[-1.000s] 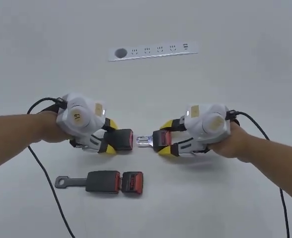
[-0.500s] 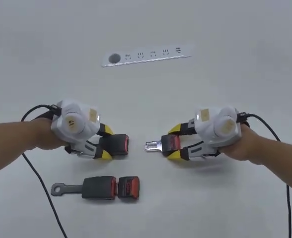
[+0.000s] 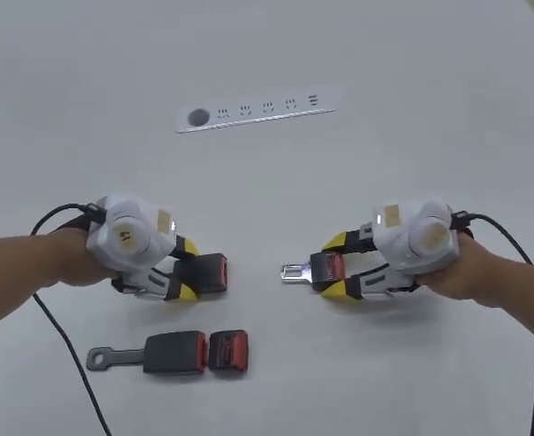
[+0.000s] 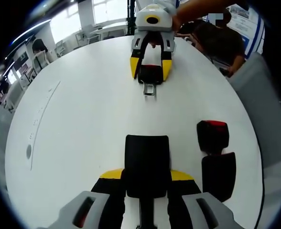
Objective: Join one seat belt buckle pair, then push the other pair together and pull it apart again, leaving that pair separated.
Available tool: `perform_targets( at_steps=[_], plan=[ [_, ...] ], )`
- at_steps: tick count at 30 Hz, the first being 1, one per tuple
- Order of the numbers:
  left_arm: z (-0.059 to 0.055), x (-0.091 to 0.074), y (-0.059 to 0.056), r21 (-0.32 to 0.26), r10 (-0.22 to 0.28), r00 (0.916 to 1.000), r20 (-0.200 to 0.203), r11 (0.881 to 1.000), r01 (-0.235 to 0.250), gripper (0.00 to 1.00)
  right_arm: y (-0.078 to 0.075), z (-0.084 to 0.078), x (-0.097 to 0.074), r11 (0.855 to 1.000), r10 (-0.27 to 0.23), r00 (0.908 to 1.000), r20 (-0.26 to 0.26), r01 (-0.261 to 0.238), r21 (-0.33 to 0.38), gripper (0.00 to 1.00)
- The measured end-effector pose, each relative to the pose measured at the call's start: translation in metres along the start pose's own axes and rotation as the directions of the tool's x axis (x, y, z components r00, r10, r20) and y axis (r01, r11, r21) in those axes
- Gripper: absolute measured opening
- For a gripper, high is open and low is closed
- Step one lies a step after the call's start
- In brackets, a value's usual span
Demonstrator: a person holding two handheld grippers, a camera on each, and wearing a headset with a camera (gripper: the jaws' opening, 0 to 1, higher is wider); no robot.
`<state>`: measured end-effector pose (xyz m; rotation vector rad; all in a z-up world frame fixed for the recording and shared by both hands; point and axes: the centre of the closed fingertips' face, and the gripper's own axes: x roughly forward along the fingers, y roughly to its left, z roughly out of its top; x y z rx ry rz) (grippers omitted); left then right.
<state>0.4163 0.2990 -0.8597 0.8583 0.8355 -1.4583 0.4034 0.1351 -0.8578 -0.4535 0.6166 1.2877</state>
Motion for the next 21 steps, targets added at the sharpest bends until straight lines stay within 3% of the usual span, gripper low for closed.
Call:
perform_targets(
  at_steps=[12, 21],
  plan=[
    [0.0, 0.0, 0.0, 0.009, -0.003, 0.9999, -0.013, 1.0, 0.003, 0.34, 0.0, -0.015, -0.019, 1.0, -0.012, 0.9999, -0.012, 0.012, 0.011, 0.37],
    [0.004, -0.002, -0.004, 0.012, -0.004, 0.9996, -0.026, 1.0, 0.005, 0.35, 0.001, -0.015, -0.023, 1.0, -0.016, 0.9995, -0.028, 0.016, 0.002, 0.38]
  ],
)
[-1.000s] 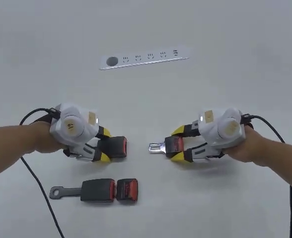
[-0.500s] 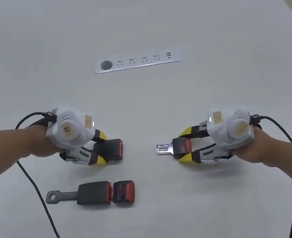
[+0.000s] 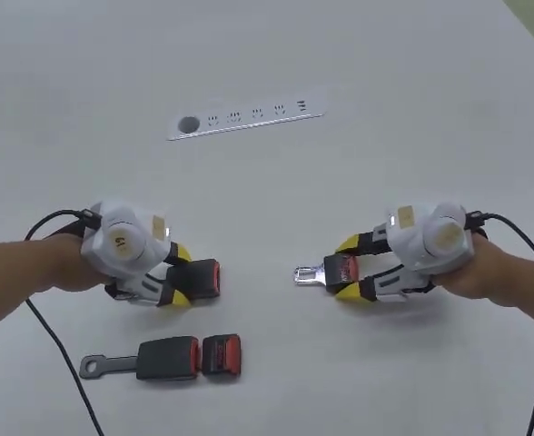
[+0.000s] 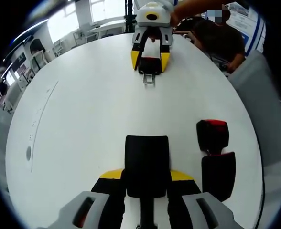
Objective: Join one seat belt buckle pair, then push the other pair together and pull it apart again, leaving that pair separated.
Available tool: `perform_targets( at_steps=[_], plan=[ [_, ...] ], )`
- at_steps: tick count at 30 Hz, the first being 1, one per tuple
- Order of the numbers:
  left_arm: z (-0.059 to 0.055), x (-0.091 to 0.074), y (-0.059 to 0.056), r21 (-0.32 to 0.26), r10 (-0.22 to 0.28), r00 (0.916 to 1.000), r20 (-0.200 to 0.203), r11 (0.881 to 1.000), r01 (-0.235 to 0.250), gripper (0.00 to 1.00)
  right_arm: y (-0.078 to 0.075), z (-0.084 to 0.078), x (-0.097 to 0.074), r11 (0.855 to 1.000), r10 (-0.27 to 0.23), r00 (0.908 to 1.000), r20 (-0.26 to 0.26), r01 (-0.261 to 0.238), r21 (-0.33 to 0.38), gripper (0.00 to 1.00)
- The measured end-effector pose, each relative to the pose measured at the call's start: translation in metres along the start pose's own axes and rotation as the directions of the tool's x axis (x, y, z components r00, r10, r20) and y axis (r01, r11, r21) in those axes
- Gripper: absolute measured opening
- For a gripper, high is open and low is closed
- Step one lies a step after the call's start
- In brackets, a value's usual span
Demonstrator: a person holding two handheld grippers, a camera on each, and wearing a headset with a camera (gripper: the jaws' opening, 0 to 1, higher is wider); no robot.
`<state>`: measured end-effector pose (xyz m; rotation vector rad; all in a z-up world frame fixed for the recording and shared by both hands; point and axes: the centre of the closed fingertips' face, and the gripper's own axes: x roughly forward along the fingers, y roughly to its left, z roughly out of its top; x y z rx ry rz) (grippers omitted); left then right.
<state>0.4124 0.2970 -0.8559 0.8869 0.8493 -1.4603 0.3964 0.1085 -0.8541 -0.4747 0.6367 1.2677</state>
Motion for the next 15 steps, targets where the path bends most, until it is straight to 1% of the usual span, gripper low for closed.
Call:
perform_targets(
  at_steps=[3, 4, 5, 6, 7, 8, 9, 10, 11, 12, 13, 14, 15],
  plan=[
    [-0.001, 0.0, 0.0, -0.009, -0.001, 0.9998, -0.019, 1.0, 0.001, 0.35, 0.001, -0.001, 0.0, 1.0, -0.003, 0.9998, -0.019, 0.003, -0.008, 0.38],
    [-0.003, -0.001, 0.0, -0.006, -0.012, 0.9993, -0.034, 1.0, 0.012, 0.38, 0.002, -0.001, -0.001, 1.0, -0.006, 0.9996, -0.027, 0.005, -0.011, 0.39],
    [-0.002, -0.001, -0.005, -0.014, -0.043, 0.9984, -0.038, 0.999, 0.042, 0.41, 0.003, -0.001, -0.001, 1.0, -0.015, 0.9991, -0.038, 0.015, -0.018, 0.41],
    [0.001, -0.002, -0.01, -0.067, -0.067, 0.9973, -0.031, 0.996, 0.065, 0.46, 0.002, -0.002, -0.003, 0.999, -0.038, 0.9978, -0.054, 0.037, -0.019, 0.44],
    [0.004, -0.003, -0.01, -0.092, -0.059, 0.9982, -0.013, 0.994, 0.058, 0.49, 0.002, -0.002, -0.003, 0.999, -0.045, 0.9976, -0.053, 0.044, -0.021, 0.5],
    [0.007, -0.005, -0.008, -0.126, -0.039, 0.9992, 0.009, 0.991, 0.04, 0.53, 0.003, -0.001, -0.006, 0.998, -0.055, 0.9973, -0.048, 0.054, -0.012, 0.54],
    [0.009, -0.006, -0.007, -0.131, -0.035, 0.9992, 0.02, 0.991, 0.037, 0.57, 0.002, 0.001, -0.008, 0.998, -0.069, 0.9969, -0.037, 0.07, 0.005, 0.56],
    [0.01, -0.009, -0.003, -0.17, -0.015, 0.9988, 0.048, 0.985, 0.023, 0.59, 0.0, 0.004, -0.011, 0.996, -0.087, 0.996, -0.018, 0.088, 0.028, 0.58],
    [0.014, -0.013, -0.002, -0.194, 0.0, 0.997, 0.078, 0.981, 0.015, 0.61, -0.002, 0.008, -0.014, 0.992, -0.112, 0.9937, 0.001, 0.112, 0.06, 0.59],
    [0.018, -0.016, -0.002, -0.207, 0.014, 0.9954, 0.095, 0.978, 0.006, 0.63, -0.004, 0.01, -0.016, 0.989, -0.13, 0.9915, 0.009, 0.129, 0.077, 0.61],
    [0.02, -0.021, -0.003, -0.223, 0.027, 0.9937, 0.109, 0.975, -0.002, 0.65, -0.008, 0.011, -0.019, 0.983, -0.158, 0.9873, 0.014, 0.156, 0.1, 0.65],
    [0.02, -0.023, -0.004, -0.24, 0.033, 0.9938, 0.106, 0.971, -0.006, 0.67, -0.01, 0.012, -0.021, 0.978, -0.178, 0.9839, 0.016, 0.175, 0.117, 0.69],
    [0.019, -0.027, -0.004, -0.27, 0.056, 0.9933, 0.102, 0.962, -0.026, 0.7, -0.012, 0.014, -0.023, 0.971, -0.2, 0.9796, 0.018, 0.196, 0.138, 0.72]
  ],
)
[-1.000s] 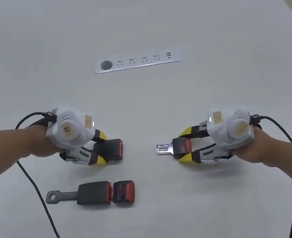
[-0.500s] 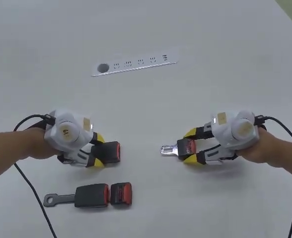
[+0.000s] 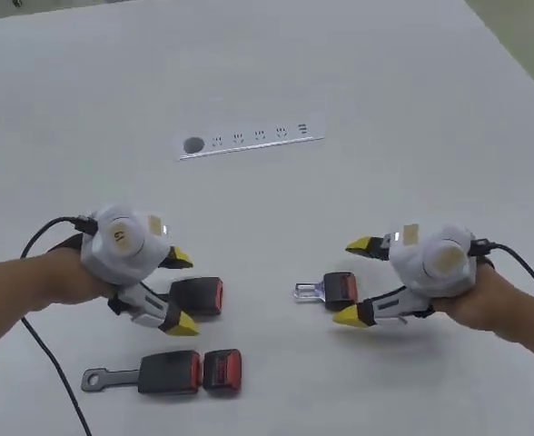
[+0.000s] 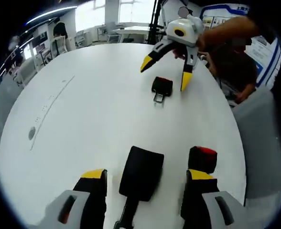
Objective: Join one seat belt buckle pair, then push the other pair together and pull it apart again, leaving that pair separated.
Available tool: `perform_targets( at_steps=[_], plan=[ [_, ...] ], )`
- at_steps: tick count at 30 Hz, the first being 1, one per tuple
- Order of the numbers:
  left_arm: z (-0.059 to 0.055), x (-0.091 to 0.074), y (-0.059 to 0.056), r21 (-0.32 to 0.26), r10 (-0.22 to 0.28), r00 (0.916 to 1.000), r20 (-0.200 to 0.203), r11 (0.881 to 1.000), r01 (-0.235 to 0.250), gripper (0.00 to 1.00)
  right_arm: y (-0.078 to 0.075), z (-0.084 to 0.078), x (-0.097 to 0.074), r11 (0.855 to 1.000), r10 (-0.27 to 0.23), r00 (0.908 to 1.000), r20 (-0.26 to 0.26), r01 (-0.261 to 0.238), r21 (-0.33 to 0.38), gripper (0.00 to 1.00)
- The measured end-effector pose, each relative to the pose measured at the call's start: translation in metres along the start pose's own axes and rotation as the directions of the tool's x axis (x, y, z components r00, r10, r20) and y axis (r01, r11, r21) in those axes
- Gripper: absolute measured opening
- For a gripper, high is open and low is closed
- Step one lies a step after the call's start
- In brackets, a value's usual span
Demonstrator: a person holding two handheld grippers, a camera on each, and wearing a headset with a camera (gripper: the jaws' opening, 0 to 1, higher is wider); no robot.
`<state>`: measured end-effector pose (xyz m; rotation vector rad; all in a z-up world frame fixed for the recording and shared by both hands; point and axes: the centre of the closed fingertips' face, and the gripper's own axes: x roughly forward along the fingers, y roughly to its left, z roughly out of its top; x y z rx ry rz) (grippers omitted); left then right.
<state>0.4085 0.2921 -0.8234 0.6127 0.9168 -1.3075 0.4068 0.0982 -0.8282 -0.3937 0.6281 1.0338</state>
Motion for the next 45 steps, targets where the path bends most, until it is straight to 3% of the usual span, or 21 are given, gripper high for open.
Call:
perform_targets(
  at_steps=[4, 6, 9, 12, 16, 17, 19, 21, 23, 24, 25, 26, 28, 29, 30, 32, 33, 35, 37, 42, 45],
  plan=[
    [0.007, -0.01, 0.001, -0.081, 0.075, 0.9943, 0.076, 0.994, -0.069, 0.82, -0.005, 0.008, -0.006, 0.997, -0.07, 0.9974, 0.015, 0.07, 0.02, 0.79],
    [0.012, -0.02, 0.0, -0.137, 0.123, 0.9825, 0.14, 0.985, -0.104, 0.85, -0.005, 0.014, -0.009, 0.993, -0.101, 0.9943, 0.033, 0.099, 0.059, 0.82],
    [0.012, -0.032, 0.002, -0.184, 0.182, 0.9671, 0.178, 0.972, -0.149, 0.9, -0.001, 0.022, -0.013, 0.989, -0.126, 0.9906, 0.054, 0.121, 0.086, 0.85],
    [0.006, -0.046, 0.008, -0.246, 0.258, 0.9402, 0.223, 0.948, -0.202, 0.95, 0.004, 0.028, -0.016, 0.984, -0.158, 0.9859, 0.055, 0.153, 0.087, 0.86],
    [0.009, -0.07, 0.012, -0.387, 0.376, 0.8791, 0.293, 0.888, -0.251, 0.99, 0.011, 0.04, -0.021, 0.972, -0.214, 0.9729, 0.087, 0.204, 0.114, 0.89],
    [0.008, -0.074, 0.009, -0.395, 0.39, 0.872, 0.295, 0.881, -0.261, 0.99, 0.011, 0.043, -0.022, 0.967, -0.239, 0.9672, 0.086, 0.229, 0.113, 0.9],
    [0.006, -0.079, 0.002, -0.398, 0.399, 0.8669, 0.299, 0.878, -0.267, 0.99, 0.016, 0.046, -0.025, 0.964, -0.247, 0.9653, 0.086, 0.235, 0.121, 0.91],
    [0.004, -0.081, -0.001, -0.417, 0.418, 0.8526, 0.314, 0.868, -0.272, 1.0, 0.02, 0.05, -0.027, 0.961, -0.258, 0.9614, 0.097, 0.245, 0.127, 0.91],
    [0.001, -0.089, -0.007, -0.447, 0.446, 0.8373, 0.317, 0.849, -0.283, 1.0, 0.026, 0.054, -0.029, 0.959, -0.264, 0.9593, 0.1, 0.251, 0.129, 0.91],
    [-0.002, -0.095, -0.009, -0.484, 0.479, 0.8179, 0.319, 0.824, -0.294, 1.0, 0.029, 0.057, -0.031, 0.957, -0.272, 0.9562, 0.108, 0.258, 0.129, 0.92],
    [-0.003, -0.098, -0.009, -0.496, 0.493, 0.8106, 0.316, 0.814, -0.301, 1.0, 0.031, 0.059, -0.032, 0.956, -0.279, 0.9541, 0.109, 0.265, 0.129, 0.92],
    [-0.006, -0.104, -0.009, -0.527, 0.533, 0.7846, 0.317, 0.787, -0.322, 1.0, 0.032, 0.06, -0.032, 0.954, -0.286, 0.9518, 0.11, 0.272, 0.13, 0.93],
    [-0.009, -0.113, -0.014, -0.566, 0.575, 0.7517, 0.323, 0.754, -0.334, 1.0, 0.036, 0.063, -0.033, 0.95, -0.298, 0.9478, 0.112, 0.283, 0.134, 0.93],
    [-0.011, -0.115, -0.019, -0.569, 0.581, 0.7469, 0.324, 0.75, -0.337, 1.0, 0.038, 0.064, -0.034, 0.948, -0.303, 0.9461, 0.115, 0.287, 0.138, 0.93],
    [-0.013, -0.115, -0.025, -0.562, 0.575, 0.7503, 0.327, 0.756, -0.335, 1.0, 0.041, 0.066, -0.034, 0.946, -0.306, 0.9445, 0.118, 0.289, 0.143, 0.93],
    [-0.019, -0.117, -0.034, -0.567, 0.583, 0.7481, 0.317, 0.749, -0.343, 1.0, 0.049, 0.071, -0.036, 0.946, -0.309, 0.9423, 0.129, 0.29, 0.148, 0.94],
    [-0.022, -0.12, -0.037, -0.573, 0.593, 0.7409, 0.315, 0.741, -0.349, 1.0, 0.053, 0.072, -0.037, 0.945, -0.312, 0.9409, 0.13, 0.293, 0.147, 0.94],
    [-0.027, -0.127, -0.039, -0.603, 0.623, 0.7132, 0.322, 0.716, -0.353, 1.0, 0.06, 0.073, -0.039, 0.944, -0.316, 0.9398, 0.13, 0.297, 0.145, 0.94],
    [-0.034, -0.134, -0.044, -0.614, 0.646, 0.6942, 0.318, 0.698, -0.368, 1.0, 0.067, 0.074, -0.041, 0.942, -0.319, 0.9383, 0.132, 0.3, 0.148, 0.94],
    [-0.044, -0.15, -0.059, -0.621, 0.678, 0.6584, 0.326, 0.679, -0.391, 1.0, 0.078, 0.073, -0.047, 0.933, -0.343, 0.93, 0.132, 0.321, 0.163, 0.94],
    [-0.054, -0.155, -0.065, -0.625, 0.69, 0.6487, 0.32, 0.669, -0.403, 1.0, 0.087, 0.073, -0.049, 0.926, -0.358, 0.9243, 0.133, 0.333, 0.178, 0.95]
  ],
)
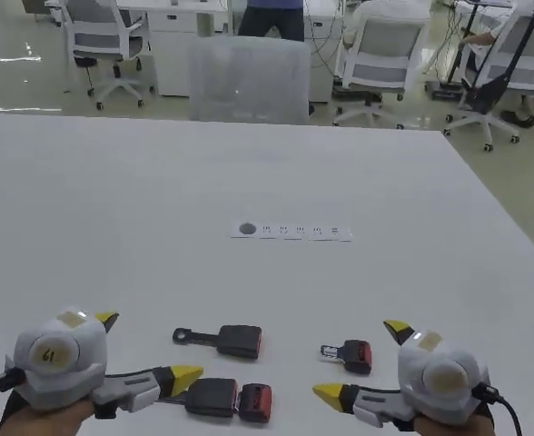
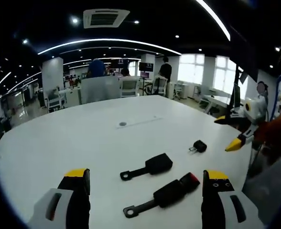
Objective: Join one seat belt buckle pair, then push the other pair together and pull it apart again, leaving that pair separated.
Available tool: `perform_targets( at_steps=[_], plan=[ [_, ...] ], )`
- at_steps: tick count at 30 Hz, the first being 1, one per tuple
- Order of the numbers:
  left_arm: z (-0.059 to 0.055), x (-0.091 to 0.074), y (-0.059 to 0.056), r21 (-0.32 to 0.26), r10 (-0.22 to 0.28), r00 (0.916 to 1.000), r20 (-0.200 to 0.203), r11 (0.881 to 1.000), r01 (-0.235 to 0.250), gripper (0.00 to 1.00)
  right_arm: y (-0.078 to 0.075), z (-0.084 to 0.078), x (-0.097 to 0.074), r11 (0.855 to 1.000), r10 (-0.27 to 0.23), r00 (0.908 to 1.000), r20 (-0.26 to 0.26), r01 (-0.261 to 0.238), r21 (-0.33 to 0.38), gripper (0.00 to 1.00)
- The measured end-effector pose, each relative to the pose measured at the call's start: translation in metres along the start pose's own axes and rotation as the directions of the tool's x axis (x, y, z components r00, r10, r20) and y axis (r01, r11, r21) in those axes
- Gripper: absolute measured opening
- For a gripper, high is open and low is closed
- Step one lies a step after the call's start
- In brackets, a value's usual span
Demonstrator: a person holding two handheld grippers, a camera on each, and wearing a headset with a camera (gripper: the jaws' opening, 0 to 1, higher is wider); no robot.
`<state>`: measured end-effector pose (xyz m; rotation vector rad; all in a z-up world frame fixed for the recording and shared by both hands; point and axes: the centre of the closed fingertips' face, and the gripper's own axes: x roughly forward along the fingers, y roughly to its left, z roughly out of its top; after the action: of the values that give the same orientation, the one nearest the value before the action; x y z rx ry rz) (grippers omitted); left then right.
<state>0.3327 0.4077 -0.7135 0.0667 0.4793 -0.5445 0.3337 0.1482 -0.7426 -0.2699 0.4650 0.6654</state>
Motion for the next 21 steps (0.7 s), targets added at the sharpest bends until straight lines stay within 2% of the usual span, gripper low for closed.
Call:
perform_targets(
  at_steps=[2, 4, 8, 11, 14, 17, 19, 21],
  plan=[
    [-0.003, -0.007, 0.0, 0.001, -0.007, 1.0, 0.0, 1.0, 0.007, 1.0, 0.005, 0.001, -0.004, 1.0, -0.005, 1.0, 0.006, 0.005, 0.004, 0.95],
    [-0.006, -0.015, 0.0, 0.025, -0.012, 0.9999, -0.004, 1.0, 0.012, 1.0, 0.008, 0.001, -0.006, 1.0, -0.008, 0.9999, 0.009, 0.008, 0.004, 0.95],
    [-0.003, -0.028, 0.002, 0.033, -0.021, 0.9996, 0.019, 0.999, 0.021, 1.0, 0.01, 0.001, -0.014, 1.0, -0.018, 0.9997, 0.018, 0.018, 0.009, 0.95],
    [0.0, -0.035, -0.002, 0.04, -0.037, 0.9989, 0.03, 0.999, 0.035, 1.0, 0.012, 0.001, -0.019, 0.999, -0.021, 0.9993, 0.031, 0.02, 0.031, 0.97],
    [-0.004, -0.042, -0.005, 0.063, -0.05, 0.9984, 0.025, 0.997, 0.049, 1.0, 0.017, -0.001, -0.025, 0.999, -0.023, 0.9991, 0.036, 0.022, 0.035, 0.99],
    [-0.012, -0.047, -0.007, 0.037, -0.061, 0.9979, 0.022, 0.998, 0.06, 1.0, 0.02, -0.004, -0.029, 0.999, -0.029, 0.9989, 0.037, 0.028, 0.033, 0.99],
    [-0.018, -0.049, -0.01, 0.038, -0.064, 0.9979, 0.002, 0.997, 0.064, 1.0, 0.02, -0.01, -0.032, 0.998, -0.041, 0.9988, 0.029, 0.039, 0.042, 0.99],
    [-0.02, -0.051, -0.013, 0.044, -0.071, 0.9975, -0.001, 0.996, 0.071, 1.0, 0.02, -0.011, -0.036, 0.998, -0.047, 0.9985, 0.03, 0.045, 0.054, 1.0]
  ],
)
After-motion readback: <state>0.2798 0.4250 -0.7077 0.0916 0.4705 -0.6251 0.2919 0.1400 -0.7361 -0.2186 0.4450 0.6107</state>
